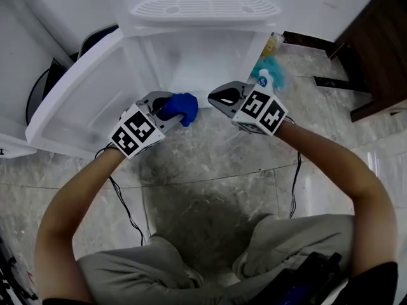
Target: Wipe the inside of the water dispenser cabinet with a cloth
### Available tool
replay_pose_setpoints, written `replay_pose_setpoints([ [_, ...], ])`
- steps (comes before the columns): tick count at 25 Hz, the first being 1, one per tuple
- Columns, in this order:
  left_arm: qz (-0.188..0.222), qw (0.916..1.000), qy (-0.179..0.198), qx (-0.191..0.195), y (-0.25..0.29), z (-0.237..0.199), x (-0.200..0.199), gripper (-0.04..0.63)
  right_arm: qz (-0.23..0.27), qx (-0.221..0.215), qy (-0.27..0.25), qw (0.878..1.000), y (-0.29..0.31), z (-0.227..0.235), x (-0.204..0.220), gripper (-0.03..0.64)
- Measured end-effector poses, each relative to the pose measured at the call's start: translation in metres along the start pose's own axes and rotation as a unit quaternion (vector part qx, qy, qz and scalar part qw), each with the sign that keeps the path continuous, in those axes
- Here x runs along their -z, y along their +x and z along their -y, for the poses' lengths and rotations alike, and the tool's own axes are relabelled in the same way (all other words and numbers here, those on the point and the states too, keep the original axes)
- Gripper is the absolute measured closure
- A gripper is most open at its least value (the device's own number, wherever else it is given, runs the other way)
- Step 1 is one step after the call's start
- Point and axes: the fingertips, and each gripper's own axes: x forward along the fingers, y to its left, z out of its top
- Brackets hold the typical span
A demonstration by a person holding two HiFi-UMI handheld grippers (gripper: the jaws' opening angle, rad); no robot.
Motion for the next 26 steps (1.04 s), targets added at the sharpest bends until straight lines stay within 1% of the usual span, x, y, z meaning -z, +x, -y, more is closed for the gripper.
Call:
replay_pose_setpoints([
  [3, -0.009, 0.9999, -0.009, 0.002, -0.006, 0.003, 0.015, 0.477, -0.013, -0.017, -0.009, 1.0, 0.009, -0.01, -0.003, 0.618],
  [8, -0.016, 0.9997, -0.014, 0.009, -0.006, 0.007, 0.029, 0.477, -0.028, -0.032, -0.011, 0.999, 0.014, -0.019, -0.001, 0.618],
  [14, -0.019, 0.9996, -0.018, 0.005, -0.002, 0.0, 0.032, 0.477, -0.034, -0.043, -0.006, 0.998, 0.014, -0.027, 0.004, 0.618],
  [26, -0.043, 0.9987, -0.006, 0.027, 0.012, 0.012, 0.039, 0.477, -0.052, -0.049, -0.018, 0.997, 0.011, -0.031, 0.017, 0.618],
])
